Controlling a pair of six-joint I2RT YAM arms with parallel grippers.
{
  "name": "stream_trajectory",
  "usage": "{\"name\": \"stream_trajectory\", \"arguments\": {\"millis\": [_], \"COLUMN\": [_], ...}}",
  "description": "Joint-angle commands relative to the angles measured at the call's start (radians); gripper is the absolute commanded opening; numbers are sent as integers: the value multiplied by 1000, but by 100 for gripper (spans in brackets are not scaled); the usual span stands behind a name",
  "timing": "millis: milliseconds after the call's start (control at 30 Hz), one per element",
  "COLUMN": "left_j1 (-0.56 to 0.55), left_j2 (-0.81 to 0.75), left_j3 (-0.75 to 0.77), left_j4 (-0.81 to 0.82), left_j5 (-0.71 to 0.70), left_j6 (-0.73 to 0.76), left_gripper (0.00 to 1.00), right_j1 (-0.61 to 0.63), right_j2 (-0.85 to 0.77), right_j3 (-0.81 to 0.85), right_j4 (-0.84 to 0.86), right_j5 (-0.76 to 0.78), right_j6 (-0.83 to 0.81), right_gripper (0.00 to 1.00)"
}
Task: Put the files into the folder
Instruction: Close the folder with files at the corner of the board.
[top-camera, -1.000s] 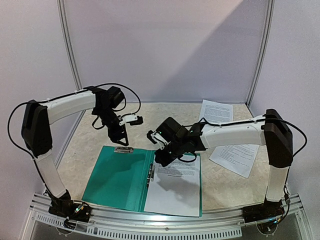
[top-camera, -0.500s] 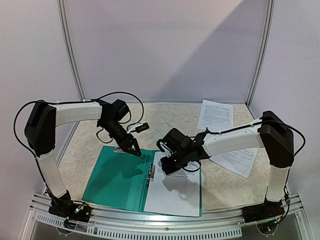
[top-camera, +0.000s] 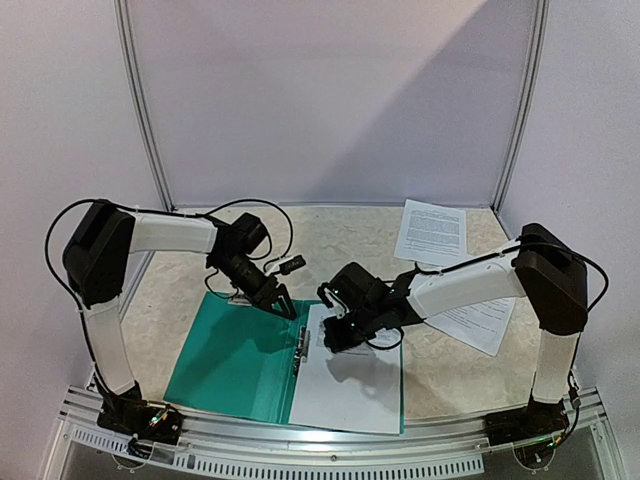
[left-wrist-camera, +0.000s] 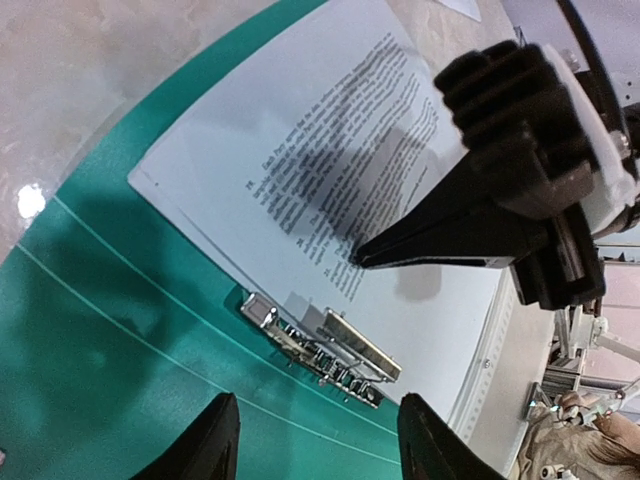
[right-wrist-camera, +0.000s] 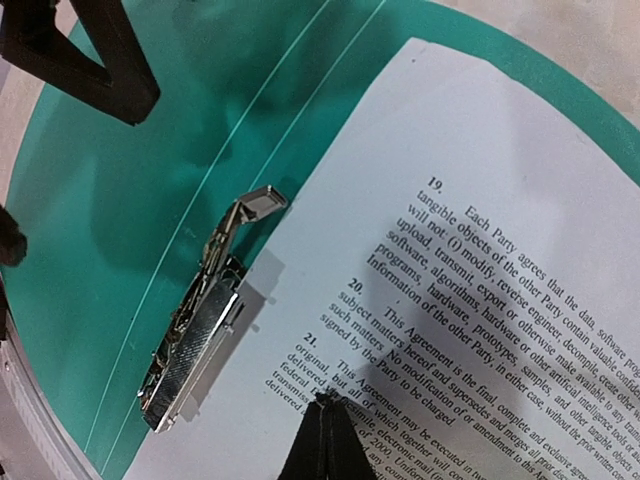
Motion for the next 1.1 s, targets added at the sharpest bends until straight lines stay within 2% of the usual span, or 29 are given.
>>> {"name": "stream_trajectory", "arguments": {"millis": [0, 600, 833, 1067], "left_j1": [-35, -69, -83, -88], "left_j2": [33, 111, 139, 107], "left_j3": [-16, -20, -16, -31], "left_j4": [72, 132, 146, 161], "left_j5": [53, 70, 64, 144], "left_j6": [-22, -37, -36, 10], "left_gripper": [57, 58, 57, 57], "right_j1": [-12, -30, -42, -49], "right_j2": [32, 55, 56, 73], "right_j3": [-12, -6, -45, -84], "right_j4": [28, 74, 147, 204], "right_j5": [-19, -61, -91, -115], "right_j6": [17, 11, 43, 80], "right_gripper": [0, 0, 0, 0]}}
